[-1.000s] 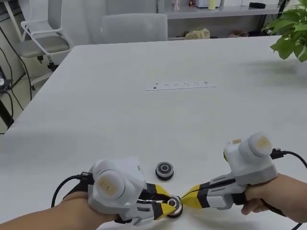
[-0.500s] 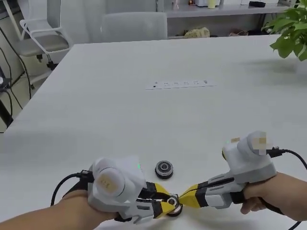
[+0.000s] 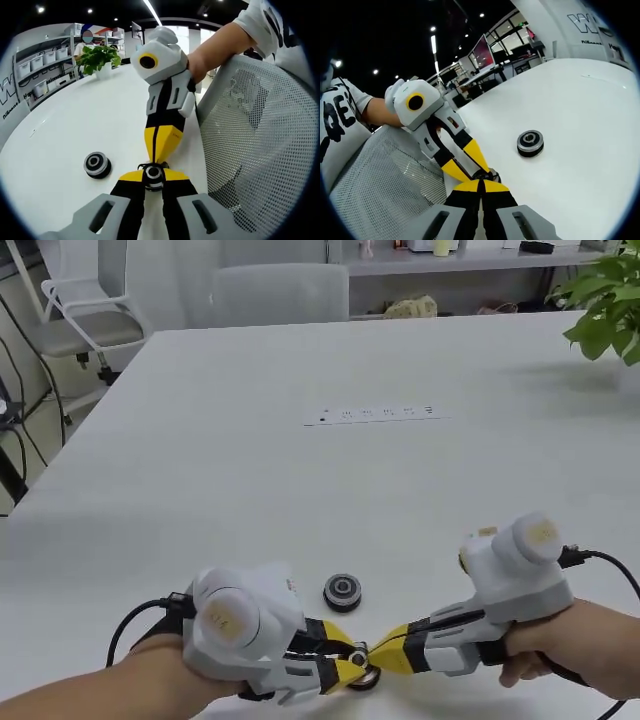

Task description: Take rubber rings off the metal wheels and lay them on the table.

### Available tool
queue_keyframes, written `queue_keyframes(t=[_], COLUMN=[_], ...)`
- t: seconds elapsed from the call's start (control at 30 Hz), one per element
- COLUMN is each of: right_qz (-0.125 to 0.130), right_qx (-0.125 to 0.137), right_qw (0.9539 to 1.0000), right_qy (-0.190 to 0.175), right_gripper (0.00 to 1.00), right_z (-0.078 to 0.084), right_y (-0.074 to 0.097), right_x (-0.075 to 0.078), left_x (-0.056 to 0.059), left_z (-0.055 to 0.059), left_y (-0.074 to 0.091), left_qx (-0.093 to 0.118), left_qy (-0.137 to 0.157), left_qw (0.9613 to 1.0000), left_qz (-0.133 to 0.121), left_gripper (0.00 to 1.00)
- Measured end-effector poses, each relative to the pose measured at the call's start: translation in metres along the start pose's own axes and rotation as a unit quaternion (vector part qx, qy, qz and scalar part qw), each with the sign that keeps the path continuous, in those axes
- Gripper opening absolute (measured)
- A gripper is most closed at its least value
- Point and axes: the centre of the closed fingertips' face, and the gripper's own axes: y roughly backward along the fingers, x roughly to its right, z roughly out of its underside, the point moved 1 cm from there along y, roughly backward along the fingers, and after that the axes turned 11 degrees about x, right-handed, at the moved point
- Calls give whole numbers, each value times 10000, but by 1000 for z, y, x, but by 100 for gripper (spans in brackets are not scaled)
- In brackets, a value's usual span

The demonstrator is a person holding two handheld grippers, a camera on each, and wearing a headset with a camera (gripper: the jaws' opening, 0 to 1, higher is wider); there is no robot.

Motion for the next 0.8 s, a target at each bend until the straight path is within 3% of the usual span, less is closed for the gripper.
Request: queue_keyframes(t=[0.03, 0.07, 0.1, 0.13, 0.2, 0.33, 0.8], right_qz=[-40, -533, -316, -234, -250, -115, 26], right_qx=[21, 193, 152, -1, 89, 62, 109], right_qw=[10000, 9984, 9994, 9988, 9994, 9994, 9994], right_qy=[-13, -45, -10, 432, 226, 315, 312], right_gripper=[0, 0, 0, 0, 0, 0, 0], right_z=[-1, -7, -7, -5, -6, -4, -3], right_y=[-1, -5, -6, -6, -6, -2, 2], right_x=[-2, -20, -16, -11, -11, -1, 5], left_x=[0, 0, 0, 0, 0, 0, -1], left_z=[0, 0, 0, 0, 0, 1, 0], left_y=[0, 0, 0, 0, 0, -1, -1], left_qx=[-1, -3, -5, -8, 12, 15, 20], left_qy=[-2, -7, -3, -16, 8, -14, -12], left_qw=[10000, 10000, 10000, 10000, 10000, 10000, 10000], left_qz=[1, -5, -5, 4, -9, -13, 14], left_gripper=[7, 7, 7, 7, 7, 7, 7])
